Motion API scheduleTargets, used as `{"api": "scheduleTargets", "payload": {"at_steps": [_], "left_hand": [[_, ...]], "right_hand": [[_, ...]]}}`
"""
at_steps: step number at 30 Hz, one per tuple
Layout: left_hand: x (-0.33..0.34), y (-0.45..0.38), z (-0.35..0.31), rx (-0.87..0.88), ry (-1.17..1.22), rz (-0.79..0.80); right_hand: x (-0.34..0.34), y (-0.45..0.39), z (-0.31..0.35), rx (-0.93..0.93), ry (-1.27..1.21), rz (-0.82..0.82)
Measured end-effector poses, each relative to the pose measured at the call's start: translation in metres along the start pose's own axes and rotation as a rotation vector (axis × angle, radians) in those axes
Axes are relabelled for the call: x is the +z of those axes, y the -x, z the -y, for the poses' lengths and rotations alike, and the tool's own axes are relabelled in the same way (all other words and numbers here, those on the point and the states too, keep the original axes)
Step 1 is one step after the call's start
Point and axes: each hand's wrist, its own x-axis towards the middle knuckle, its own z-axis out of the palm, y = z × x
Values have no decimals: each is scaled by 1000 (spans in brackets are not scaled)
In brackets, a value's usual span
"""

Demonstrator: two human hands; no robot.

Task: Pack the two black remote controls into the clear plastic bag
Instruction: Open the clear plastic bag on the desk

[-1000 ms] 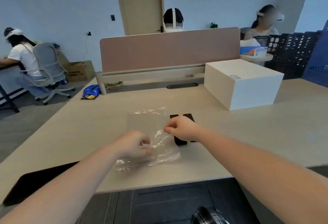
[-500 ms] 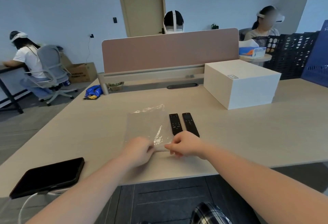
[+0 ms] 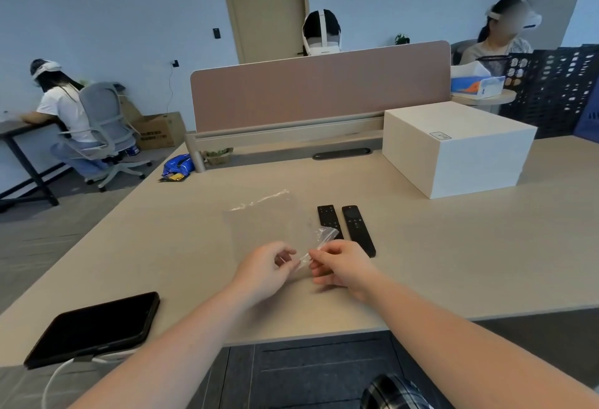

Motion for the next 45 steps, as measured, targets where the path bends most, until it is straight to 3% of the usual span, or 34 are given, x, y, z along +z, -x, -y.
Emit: {"api": "scheduleTargets", "payload": {"at_steps": [4,17,24,34,45], "left_hand": [[4,-1,-1,50,-18,-32],[10,-5,-8,40,59,-2],[16,0,-10,89,62,-24],[19,3,-18,125,-46,-154],[11,4,-21,87,-206,-43]], "right_hand": [[-7,2,-5,-52,-108,3],[-7,2,-11,-163,65,-20],[-7,1,-14,-157,-10,5],[-1,6,-11,-179,-3,-35],[1,10,-14,-195,143,-108]]}}
